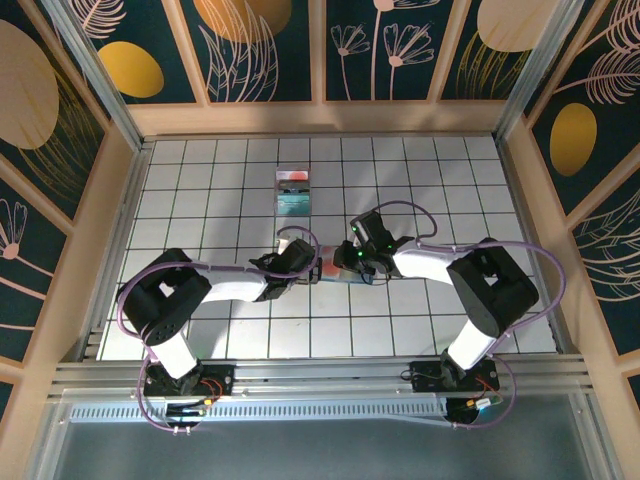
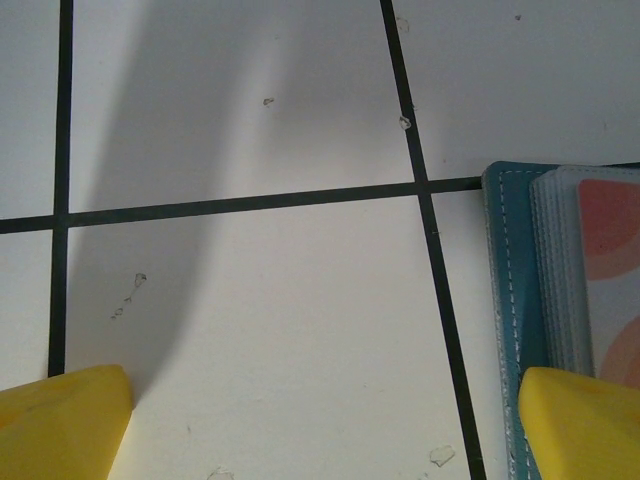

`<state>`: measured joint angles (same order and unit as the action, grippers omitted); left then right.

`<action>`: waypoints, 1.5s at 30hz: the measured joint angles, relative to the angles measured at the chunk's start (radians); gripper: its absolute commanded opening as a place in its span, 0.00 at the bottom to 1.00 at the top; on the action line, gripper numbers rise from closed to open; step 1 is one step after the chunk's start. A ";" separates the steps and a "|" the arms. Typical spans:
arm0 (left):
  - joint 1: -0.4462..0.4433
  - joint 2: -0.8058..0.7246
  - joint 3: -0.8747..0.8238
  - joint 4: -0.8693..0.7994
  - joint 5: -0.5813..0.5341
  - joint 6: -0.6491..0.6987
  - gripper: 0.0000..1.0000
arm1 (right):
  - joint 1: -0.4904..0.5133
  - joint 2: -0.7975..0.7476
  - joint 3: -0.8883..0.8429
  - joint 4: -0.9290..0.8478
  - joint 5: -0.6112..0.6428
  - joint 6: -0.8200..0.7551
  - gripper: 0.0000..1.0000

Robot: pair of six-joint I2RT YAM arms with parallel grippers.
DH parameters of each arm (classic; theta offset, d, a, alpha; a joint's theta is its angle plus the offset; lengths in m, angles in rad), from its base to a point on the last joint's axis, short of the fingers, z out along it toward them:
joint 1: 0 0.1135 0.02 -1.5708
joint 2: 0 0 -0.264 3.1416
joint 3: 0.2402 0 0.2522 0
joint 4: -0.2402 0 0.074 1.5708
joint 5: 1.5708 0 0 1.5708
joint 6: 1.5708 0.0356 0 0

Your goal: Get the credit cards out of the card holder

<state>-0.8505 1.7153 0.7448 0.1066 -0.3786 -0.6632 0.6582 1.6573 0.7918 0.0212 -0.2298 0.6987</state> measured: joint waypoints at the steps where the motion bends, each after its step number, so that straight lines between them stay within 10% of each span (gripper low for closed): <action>1: 0.000 0.000 0.000 0.000 0.000 0.000 0.99 | 0.000 0.002 0.000 0.003 -0.001 0.000 0.23; 45: 0.000 0.005 0.009 -0.018 -0.003 0.000 0.99 | -0.061 -0.047 -0.145 0.265 -0.164 0.089 0.19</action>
<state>-0.8509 1.7199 0.7540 0.0887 -0.3820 -0.6632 0.5972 1.6104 0.6468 0.2859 -0.3935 0.7872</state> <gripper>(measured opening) 0.988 0.197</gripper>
